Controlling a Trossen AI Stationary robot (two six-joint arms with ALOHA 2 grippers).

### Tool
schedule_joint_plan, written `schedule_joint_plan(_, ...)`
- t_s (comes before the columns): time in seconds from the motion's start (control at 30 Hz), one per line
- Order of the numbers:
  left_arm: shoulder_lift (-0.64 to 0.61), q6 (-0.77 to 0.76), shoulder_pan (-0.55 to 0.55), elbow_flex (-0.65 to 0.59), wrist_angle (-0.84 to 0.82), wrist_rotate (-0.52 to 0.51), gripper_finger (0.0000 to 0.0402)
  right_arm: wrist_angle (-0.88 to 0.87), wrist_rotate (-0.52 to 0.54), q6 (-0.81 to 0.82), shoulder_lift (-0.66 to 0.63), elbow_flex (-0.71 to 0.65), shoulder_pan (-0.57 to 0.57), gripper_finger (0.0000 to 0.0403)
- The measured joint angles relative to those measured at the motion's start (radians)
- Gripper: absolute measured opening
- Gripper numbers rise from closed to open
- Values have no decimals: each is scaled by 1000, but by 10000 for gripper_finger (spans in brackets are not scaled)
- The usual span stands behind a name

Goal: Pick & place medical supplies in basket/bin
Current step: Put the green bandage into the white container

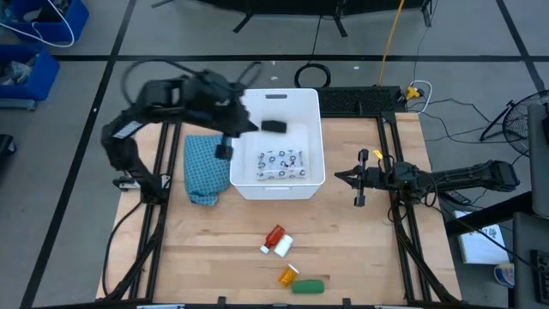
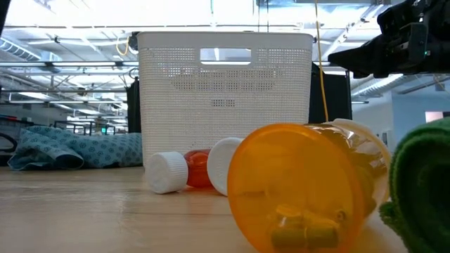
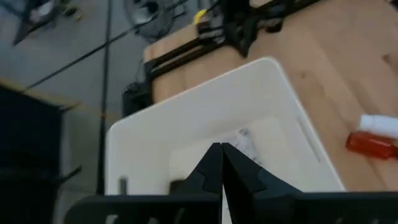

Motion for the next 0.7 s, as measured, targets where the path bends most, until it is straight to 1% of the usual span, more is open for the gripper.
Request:
schedule_joint_plan(0.07,-32,-10,5,0,-38,-35,2,-1,0,10,0,0,0,0)
schedule_joint_plan(0.13,-59,-16,12,0,-60,-31,1,-1,0,20,0,0,0,0)
schedule_joint_plan(0.17,-76,-16,21,-5,-63,-3,1,0,0,24,0,0,0,0)
schedule_joint_plan(0.23,-116,9,42,-39,-53,87,1,7,0,27,0,0,0,0)
schedule_joint_plan(0.33,-196,63,83,-132,8,219,1,11,0,30,0,0,0,0)
schedule_joint_plan(0.4,-258,57,112,-213,86,255,1,11,0,39,0,0,0,0)
schedule_joint_plan(0.5,-362,32,156,-373,179,265,1,10,0,51,0,0,0,0)
schedule_joint_plan(0.57,-438,3,178,-508,270,295,1,10,-1,53,0,0,0,0)
schedule_joint_plan(0.63,-514,-48,187,-651,395,315,1,10,-1,52,0,0,0,0)
schedule_joint_plan(0.7,-582,-132,186,-794,538,290,1,10,-1,53,0,0,0,0)
